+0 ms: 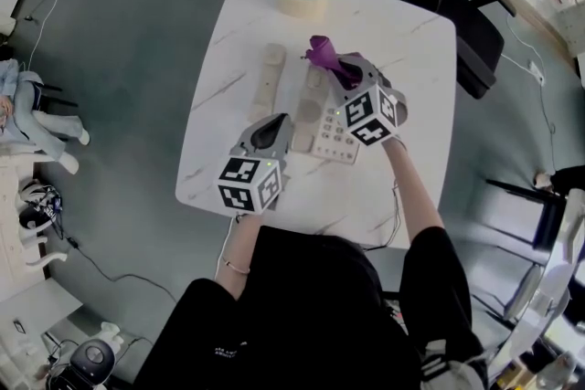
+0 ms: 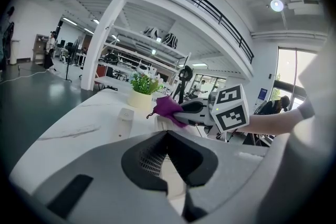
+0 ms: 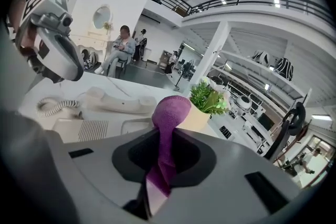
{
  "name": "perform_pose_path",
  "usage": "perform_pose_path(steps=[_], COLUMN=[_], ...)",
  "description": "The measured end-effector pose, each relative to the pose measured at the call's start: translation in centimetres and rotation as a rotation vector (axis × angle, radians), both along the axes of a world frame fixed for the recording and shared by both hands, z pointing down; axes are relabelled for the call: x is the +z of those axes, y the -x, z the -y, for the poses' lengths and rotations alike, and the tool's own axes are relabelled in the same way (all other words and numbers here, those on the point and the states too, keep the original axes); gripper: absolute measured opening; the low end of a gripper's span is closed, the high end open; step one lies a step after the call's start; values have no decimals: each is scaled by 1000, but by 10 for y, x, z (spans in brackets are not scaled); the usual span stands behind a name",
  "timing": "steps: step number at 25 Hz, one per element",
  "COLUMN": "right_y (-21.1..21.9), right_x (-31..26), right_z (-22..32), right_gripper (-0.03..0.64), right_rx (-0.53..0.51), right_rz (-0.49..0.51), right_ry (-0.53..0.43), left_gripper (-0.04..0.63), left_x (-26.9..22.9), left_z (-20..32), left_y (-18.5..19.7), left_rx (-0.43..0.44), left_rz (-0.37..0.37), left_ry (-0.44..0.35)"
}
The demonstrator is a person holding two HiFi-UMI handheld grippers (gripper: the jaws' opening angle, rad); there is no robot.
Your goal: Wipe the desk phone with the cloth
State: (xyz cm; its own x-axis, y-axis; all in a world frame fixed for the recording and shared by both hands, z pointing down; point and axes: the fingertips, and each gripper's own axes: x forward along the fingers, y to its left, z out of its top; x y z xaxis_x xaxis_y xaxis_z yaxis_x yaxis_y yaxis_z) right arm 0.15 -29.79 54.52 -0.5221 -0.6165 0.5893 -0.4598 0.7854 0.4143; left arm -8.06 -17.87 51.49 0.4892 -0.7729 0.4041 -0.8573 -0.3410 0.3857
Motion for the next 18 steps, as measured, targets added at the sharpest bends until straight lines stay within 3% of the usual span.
perform_pose_path(steps=[18], right_y=[4], right_x=[6], right_z=[-17], right_gripper=[37], right_rx=[-19], right_rz=[-14], right_ry=[29], left_gripper=[-3], left_x=[-8], left_z=[-3], left_y=[4], left_rx=[-14], left_rz=[-2], left_ry=[-14])
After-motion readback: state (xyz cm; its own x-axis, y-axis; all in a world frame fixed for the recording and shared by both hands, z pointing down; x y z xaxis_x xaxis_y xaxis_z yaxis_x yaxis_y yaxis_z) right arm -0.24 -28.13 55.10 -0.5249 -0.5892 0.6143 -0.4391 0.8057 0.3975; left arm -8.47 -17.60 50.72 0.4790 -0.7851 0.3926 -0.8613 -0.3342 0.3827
